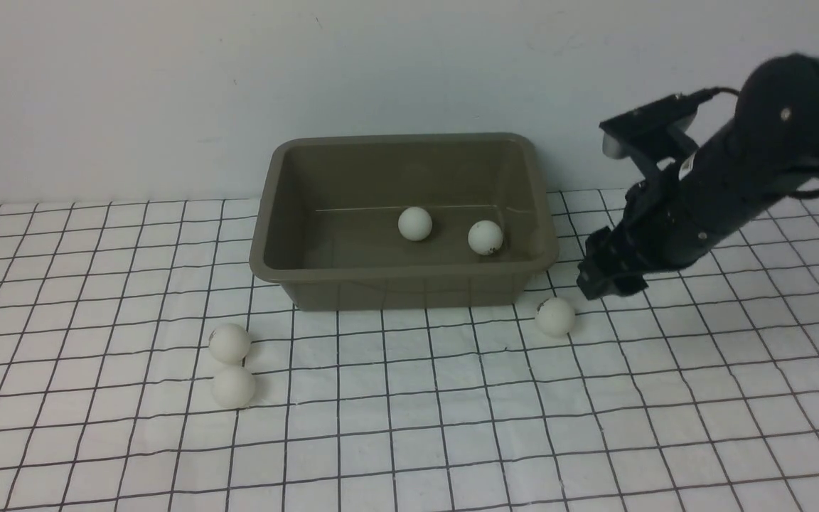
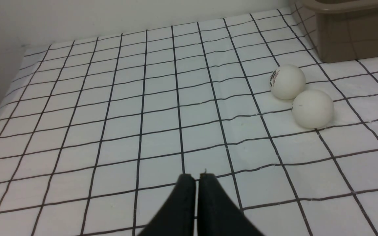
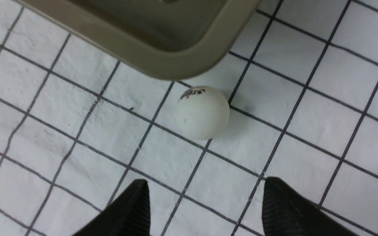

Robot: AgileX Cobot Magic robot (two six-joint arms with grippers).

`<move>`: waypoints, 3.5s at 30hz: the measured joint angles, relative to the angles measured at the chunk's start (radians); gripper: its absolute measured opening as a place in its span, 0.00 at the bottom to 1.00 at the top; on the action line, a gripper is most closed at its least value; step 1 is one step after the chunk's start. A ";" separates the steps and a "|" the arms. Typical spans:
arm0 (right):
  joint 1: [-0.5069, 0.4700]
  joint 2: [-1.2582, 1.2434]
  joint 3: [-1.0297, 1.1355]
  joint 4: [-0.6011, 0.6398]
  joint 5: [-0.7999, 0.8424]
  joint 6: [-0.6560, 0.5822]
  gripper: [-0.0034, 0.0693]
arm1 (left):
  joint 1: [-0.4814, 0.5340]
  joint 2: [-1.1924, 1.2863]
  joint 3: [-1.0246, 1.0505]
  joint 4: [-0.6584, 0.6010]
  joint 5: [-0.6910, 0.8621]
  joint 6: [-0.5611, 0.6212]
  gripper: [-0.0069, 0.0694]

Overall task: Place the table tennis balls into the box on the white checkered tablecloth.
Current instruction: 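Reach for and grasp a ping pong ball on the table, then release the ping pong ball into the bin and lift the gripper away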

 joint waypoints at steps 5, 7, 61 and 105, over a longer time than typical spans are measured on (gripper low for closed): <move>0.045 0.008 0.096 -0.015 -0.190 -0.042 0.62 | 0.000 0.000 0.000 0.000 0.000 0.000 0.09; 0.075 0.029 0.100 -0.034 -0.240 -0.050 0.62 | 0.000 0.000 0.000 0.000 0.000 0.000 0.09; 0.103 0.235 0.098 -0.147 -0.435 0.045 0.55 | 0.000 0.000 0.000 0.000 0.000 0.000 0.09; 0.153 0.411 -0.409 -0.049 -0.328 0.027 0.55 | 0.000 0.000 0.000 0.000 0.000 0.000 0.09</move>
